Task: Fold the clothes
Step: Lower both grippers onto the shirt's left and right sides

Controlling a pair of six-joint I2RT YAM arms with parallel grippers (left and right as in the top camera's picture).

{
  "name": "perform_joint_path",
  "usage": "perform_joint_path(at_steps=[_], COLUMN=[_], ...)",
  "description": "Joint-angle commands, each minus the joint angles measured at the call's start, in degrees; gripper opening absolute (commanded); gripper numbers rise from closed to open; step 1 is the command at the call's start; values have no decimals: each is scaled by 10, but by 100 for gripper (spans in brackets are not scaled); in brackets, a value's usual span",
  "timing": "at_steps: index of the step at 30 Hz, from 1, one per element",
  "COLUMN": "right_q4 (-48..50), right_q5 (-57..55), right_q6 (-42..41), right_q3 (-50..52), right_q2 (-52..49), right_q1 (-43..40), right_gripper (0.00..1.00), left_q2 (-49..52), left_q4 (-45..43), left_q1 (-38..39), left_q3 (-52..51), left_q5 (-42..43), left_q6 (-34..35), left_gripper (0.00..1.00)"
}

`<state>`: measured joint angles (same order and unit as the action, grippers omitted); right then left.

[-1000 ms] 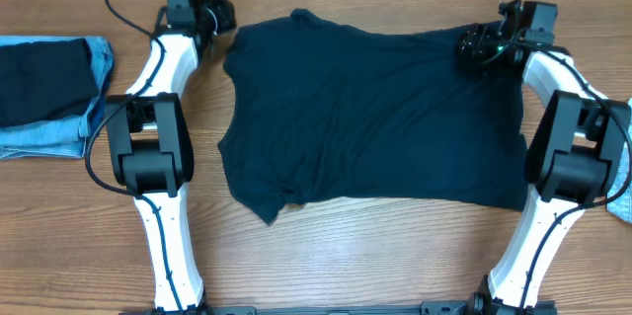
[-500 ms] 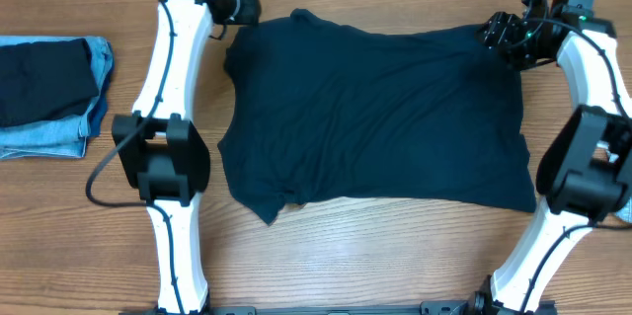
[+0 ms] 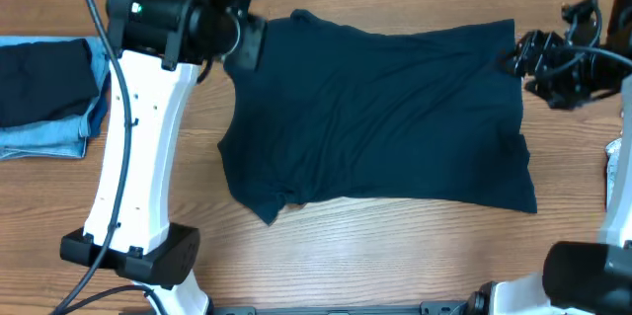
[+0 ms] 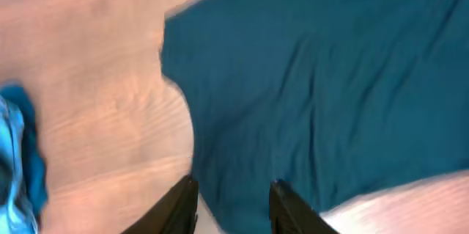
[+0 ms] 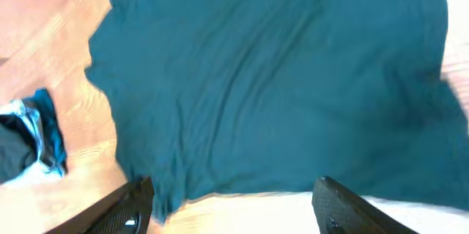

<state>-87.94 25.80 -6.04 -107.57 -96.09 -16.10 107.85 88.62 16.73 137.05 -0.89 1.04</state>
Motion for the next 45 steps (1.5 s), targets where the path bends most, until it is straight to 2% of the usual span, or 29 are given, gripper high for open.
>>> perform_joint_path(at_steps=[1,6,13,19,24,28,33,37,39,45], right_q4=[-33,-27,3,12,97,173,213,215,216,224], right_q5=[-26,-61,-63,-63,-59,-16,26,30,30,28], right_q6=[-2,-30,-31,-24,-25,-1,16,18,19,18], right_q3=[2,51,159,246,344,388,395,395,395,395], right_q2=[-2,-3,-2,6,12,12,12,12,13,13], right_q1=[0,0,0,1,1,4,4,4,4,4], right_gripper=[74,75,75,75,76,76,76,76,76,77], left_q2=[13,12,12,11,11,11,11,11,11,11], left_q4=[75,79,0,-36,-142,-230,-340,-399,-394,-405], left_q1=[5,15,16,20,25,24,25,24,23,-19], left_q3=[-31,-139,-333,-459,-585,-647,-701,-749,-771,-843], left_q5=[40,55,92,124,144,146,128,124,105,95], left_q6=[33,82,125,144,159,165,166,177,206,322], left_gripper=[35,37,33,32,33,37,39,34,29,26])
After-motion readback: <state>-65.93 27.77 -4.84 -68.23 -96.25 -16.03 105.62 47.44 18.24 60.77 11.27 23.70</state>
